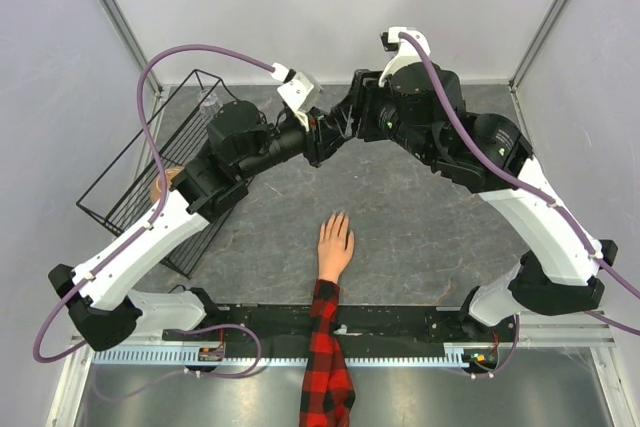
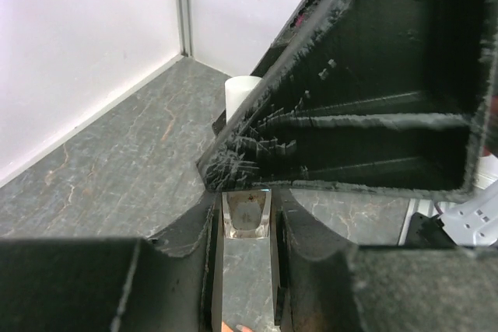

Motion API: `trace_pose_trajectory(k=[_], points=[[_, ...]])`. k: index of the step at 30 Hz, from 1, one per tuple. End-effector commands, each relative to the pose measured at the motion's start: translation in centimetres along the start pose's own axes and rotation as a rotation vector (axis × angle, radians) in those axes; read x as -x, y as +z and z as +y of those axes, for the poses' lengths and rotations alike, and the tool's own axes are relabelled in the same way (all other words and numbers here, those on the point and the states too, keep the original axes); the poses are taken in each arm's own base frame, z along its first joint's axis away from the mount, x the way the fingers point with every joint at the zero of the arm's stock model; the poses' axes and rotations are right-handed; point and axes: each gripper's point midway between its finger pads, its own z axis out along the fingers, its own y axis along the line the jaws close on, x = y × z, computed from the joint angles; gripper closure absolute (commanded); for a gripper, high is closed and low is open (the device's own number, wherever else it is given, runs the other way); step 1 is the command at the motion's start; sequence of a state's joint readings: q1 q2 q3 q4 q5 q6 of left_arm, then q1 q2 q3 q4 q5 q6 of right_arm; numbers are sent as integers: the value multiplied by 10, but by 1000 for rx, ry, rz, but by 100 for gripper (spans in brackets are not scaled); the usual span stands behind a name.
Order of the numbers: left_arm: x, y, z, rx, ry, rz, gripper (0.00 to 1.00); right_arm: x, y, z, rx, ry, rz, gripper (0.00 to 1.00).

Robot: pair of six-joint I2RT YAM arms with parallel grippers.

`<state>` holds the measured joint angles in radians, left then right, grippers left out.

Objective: Paint the nails

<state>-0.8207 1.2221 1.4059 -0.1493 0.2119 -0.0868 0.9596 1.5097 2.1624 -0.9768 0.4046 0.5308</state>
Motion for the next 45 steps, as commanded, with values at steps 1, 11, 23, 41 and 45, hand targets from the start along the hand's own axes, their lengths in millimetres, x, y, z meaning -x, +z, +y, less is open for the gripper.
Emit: trace_pose_trajectory(k=[1, 11, 23, 41, 45], points=[[34, -8, 3, 14, 76, -102, 98, -15, -5, 17, 76, -5, 61, 33], [23, -47, -21, -347, -135, -30, 98, -4, -46, 38, 435, -105, 96, 2], [19, -85, -75, -757, -216, 65, 98, 0, -63, 54, 723, -157, 132, 33], [38, -35, -4, -287, -140, -53, 98, -33, -37, 59, 717, -108, 233, 100], [50, -3, 21, 23, 146, -103, 98, -41, -4, 51, 324, -114, 181, 100]])
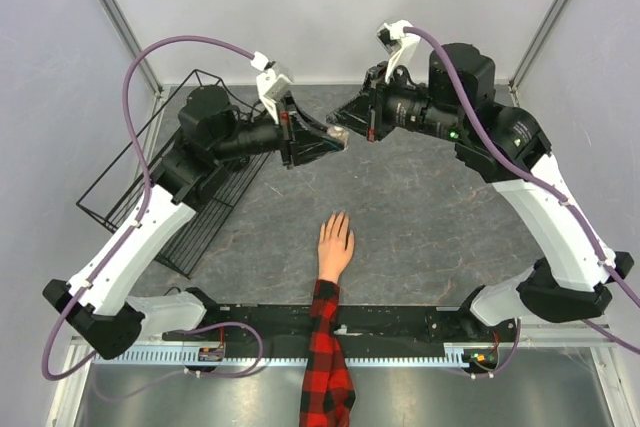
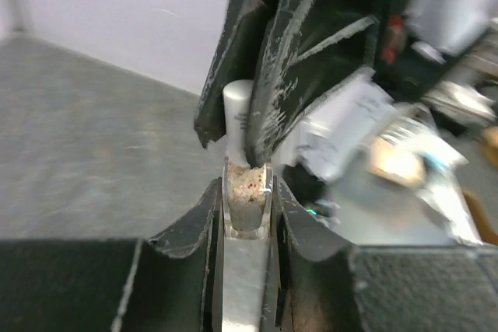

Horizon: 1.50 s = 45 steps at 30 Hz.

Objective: Paint the nails

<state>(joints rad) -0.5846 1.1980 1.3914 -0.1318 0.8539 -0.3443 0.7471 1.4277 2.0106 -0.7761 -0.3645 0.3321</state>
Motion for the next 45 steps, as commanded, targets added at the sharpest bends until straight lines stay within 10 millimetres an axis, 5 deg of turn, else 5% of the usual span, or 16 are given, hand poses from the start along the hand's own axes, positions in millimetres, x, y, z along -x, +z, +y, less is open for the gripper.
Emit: trace_pose_trajectory(k=[1, 2, 3, 5, 11, 14, 17, 22, 27, 31, 36, 45], points=[[68, 13, 68, 577, 423, -161, 98, -53, 31, -19, -427, 162, 121, 100], [75, 25, 54, 567, 448, -179, 98, -43, 29, -21, -526, 145, 49, 100], [73, 32, 69, 645, 457, -170, 98, -40, 28, -22, -576, 133, 25, 100], [79, 46, 57, 631, 461, -196, 98, -34, 19, -34, -708, 99, -14, 100], [73, 60, 39, 537, 421, -220, 98, -32, 15, -39, -735, 106, -49, 97], [65, 59, 27, 476, 422, -192, 98, -25, 13, -35, -697, 104, -79, 64], [52, 59, 13, 390, 418, -136, 98, -14, 3, -36, -674, 104, -106, 42], [27, 48, -10, 251, 363, -78, 98, 3, -18, -26, -576, 80, -123, 23], [23, 20, -20, 141, 274, -88, 98, 16, -38, -3, -387, -4, -140, 3], [17, -1, -15, 45, 167, -75, 98, 18, -43, 26, -150, -75, -114, 2], [6, -10, -54, -252, 75, -3, 98, 15, -44, 49, 60, -98, -57, 5], [6, -15, -74, -393, 41, 22, 98, 12, -30, 55, 220, -73, -1, 37]])
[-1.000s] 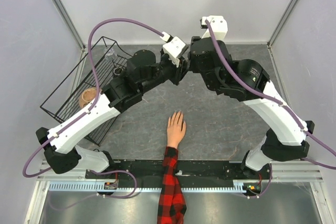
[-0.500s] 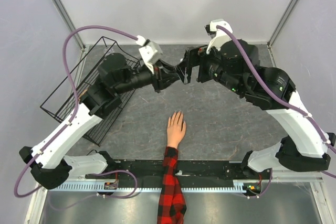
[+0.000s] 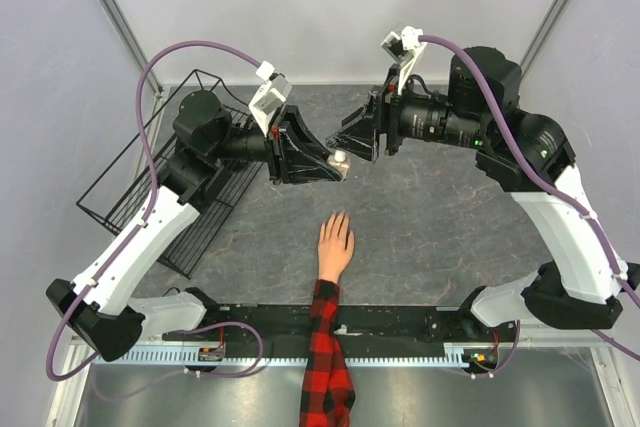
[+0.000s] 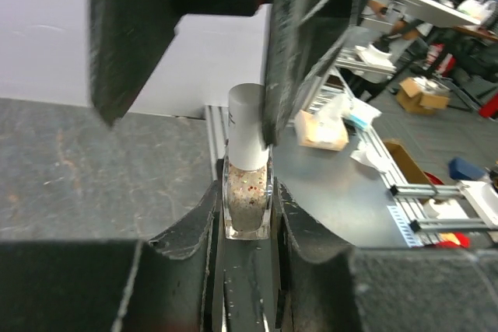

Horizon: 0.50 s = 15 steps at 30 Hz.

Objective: Paint the nails

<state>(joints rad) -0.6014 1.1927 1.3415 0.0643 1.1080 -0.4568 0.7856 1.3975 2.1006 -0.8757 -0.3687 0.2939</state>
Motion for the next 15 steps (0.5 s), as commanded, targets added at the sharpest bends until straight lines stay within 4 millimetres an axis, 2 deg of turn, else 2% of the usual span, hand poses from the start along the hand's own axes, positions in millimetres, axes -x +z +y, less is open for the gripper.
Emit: trace_pose_trajectory(k=[1, 4, 7, 9, 10, 11, 12, 13, 14, 15], points=[[11, -4, -27, -111, 28, 1, 98, 5, 1, 29, 196, -18, 5, 40], [11, -4, -25, -110, 25, 2, 98, -2, 4, 36, 255, -3, 34, 48], [13, -4, -19, -81, 42, -9, 98, -8, 6, 32, 245, 5, 48, 60], [18, -6, -3, 14, 31, -33, 98, -13, 8, 30, 244, 14, 62, 65], [20, -7, 7, 62, 63, -40, 98, -13, 8, 30, 242, 19, 62, 73], [19, -9, 26, 167, 24, -49, 98, -15, 10, 27, 228, 27, 66, 79], [24, -10, 33, 213, 36, -59, 98, -17, 12, 23, 211, 35, 70, 88], [26, -11, 45, 262, 57, -60, 98, -18, 14, 20, 191, 47, 71, 100], [37, -14, 57, 345, 69, -90, 98, -20, 19, 8, 124, 58, 66, 100], [38, -16, 67, 400, 62, -94, 98, -23, 22, 0, 84, 72, 68, 100]])
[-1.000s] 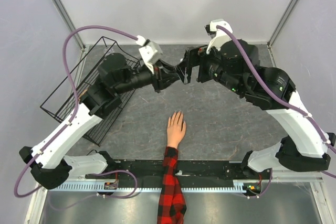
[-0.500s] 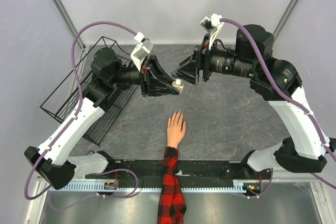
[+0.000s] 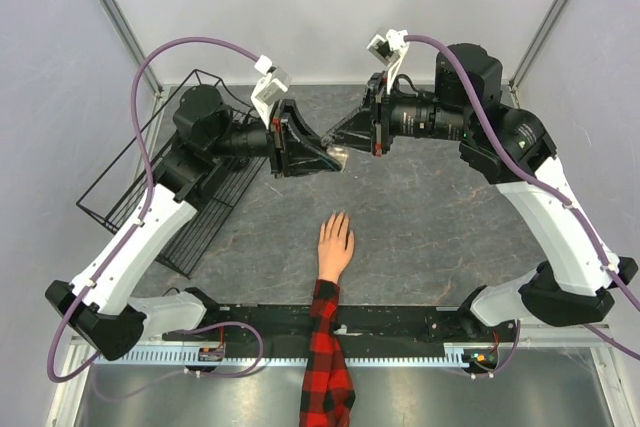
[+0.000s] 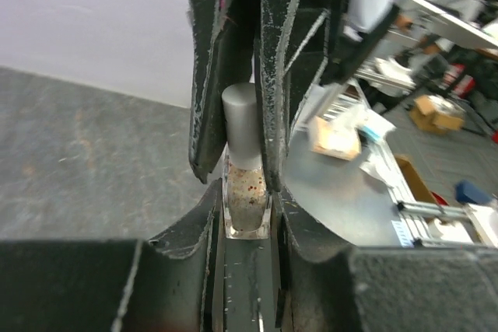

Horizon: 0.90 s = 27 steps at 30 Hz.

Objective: Paint the nails

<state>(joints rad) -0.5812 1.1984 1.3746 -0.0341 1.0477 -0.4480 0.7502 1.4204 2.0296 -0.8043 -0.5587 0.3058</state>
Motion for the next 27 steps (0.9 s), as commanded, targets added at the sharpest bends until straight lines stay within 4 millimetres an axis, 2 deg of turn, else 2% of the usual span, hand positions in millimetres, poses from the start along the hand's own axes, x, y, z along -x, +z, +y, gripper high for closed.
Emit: trace_pose_trajectory(k=[1, 2, 3, 4, 5, 6, 7, 8, 9, 11, 13, 14, 15, 17, 19, 20, 22, 23, 25, 26, 27], points=[[44, -9, 64, 374, 113, -126, 98, -8, 9, -6, -75, 47, 3, 100], [56, -17, 83, 502, 124, -178, 98, -8, 13, -29, -217, 58, -18, 100], [58, -13, 86, 544, 141, -189, 98, -4, 15, -35, -297, 48, -40, 100], [61, -12, 92, 606, 206, -189, 98, -8, 21, -29, -388, 26, -49, 100], [74, -22, 108, 766, 248, -234, 98, -32, 28, -54, -590, 124, 9, 100], [72, -2, 95, 757, 285, -220, 98, -8, 6, -70, -788, 133, -107, 100], [74, 6, 92, 766, 370, -190, 98, -12, 12, -64, -811, 111, -93, 100], [78, 17, 96, 801, 377, -188, 98, -28, 17, -71, -886, 81, -31, 100], [76, 33, 86, 757, 402, -168, 98, -18, 11, -68, -919, 76, -75, 100], [69, 50, 79, 685, 353, -157, 98, -17, 6, -67, -927, 86, -92, 100], [66, 54, 73, 642, 332, -177, 98, -20, 1, -72, -946, 89, -104, 95], [57, 57, 71, 611, 329, -154, 98, -9, -6, -67, -915, 110, -160, 90], [58, 55, 65, 593, 335, -155, 98, -18, -2, -71, -914, 105, -139, 78], [47, 58, 56, 528, 350, -119, 98, -17, 0, -65, -844, 118, -151, 68], [44, 55, 45, 475, 370, -102, 98, -16, 2, -62, -799, 124, -146, 58], [33, 57, 38, 422, 360, -69, 98, -14, 1, -60, -780, 124, -152, 54], [31, 48, 29, 381, 355, -67, 98, -12, -1, -58, -755, 105, -147, 44], [21, 47, 25, 341, 341, -45, 98, -10, 0, -51, -707, 96, -143, 40], [23, 34, 23, 336, 313, -59, 98, -3, 0, -44, -652, 72, -162, 27], [14, 31, 20, 302, 293, -44, 98, -8, -1, -39, -607, 44, -142, 22], [17, 22, 26, 313, 268, -60, 98, -9, 0, -36, -576, 35, -138, 13]])
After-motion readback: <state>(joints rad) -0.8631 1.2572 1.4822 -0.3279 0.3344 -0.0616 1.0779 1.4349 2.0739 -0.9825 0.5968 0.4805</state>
